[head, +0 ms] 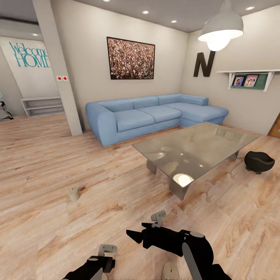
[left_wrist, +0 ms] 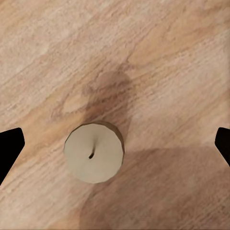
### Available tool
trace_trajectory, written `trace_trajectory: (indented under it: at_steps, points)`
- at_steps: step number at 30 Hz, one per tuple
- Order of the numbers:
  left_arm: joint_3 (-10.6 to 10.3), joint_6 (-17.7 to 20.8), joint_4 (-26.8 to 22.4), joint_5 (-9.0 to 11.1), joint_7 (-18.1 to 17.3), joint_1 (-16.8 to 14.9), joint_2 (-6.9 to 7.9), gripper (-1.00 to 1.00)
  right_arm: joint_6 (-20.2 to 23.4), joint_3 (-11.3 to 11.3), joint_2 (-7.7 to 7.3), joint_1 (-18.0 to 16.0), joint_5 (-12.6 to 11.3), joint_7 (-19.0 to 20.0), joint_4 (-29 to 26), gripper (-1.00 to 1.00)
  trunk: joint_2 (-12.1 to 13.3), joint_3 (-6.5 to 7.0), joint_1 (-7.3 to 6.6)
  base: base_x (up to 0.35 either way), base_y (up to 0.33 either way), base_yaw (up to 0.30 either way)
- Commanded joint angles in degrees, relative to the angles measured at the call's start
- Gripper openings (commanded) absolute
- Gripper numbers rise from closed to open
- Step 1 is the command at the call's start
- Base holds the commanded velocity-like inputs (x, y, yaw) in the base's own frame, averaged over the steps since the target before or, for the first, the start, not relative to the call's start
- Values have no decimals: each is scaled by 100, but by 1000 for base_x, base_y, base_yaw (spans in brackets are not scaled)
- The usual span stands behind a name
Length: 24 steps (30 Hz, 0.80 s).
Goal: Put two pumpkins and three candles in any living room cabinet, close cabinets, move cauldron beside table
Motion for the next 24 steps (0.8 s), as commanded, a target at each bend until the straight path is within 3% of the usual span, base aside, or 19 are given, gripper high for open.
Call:
trace_trajectory:
  at_steps: [1, 21, 24]
  points:
    - [-49, 26, -13, 45, 39, -3, 3, 100, 42, -4, 2, -3, -33, -7, -2, 100, -44, -24, 22, 0, 0, 0]
    - [-57, 25, -13, 41, 42, -3, 3, 100, 44, -4, 2, -3, -27, -7, 3, 100, -846, -383, 461, 0, 0, 0]
    - [-57, 27, -13, 40, 43, -3, 3, 100, 44, -4, 1, -3, -27, -7, 3, 100, -846, -383, 461, 0, 0, 0]
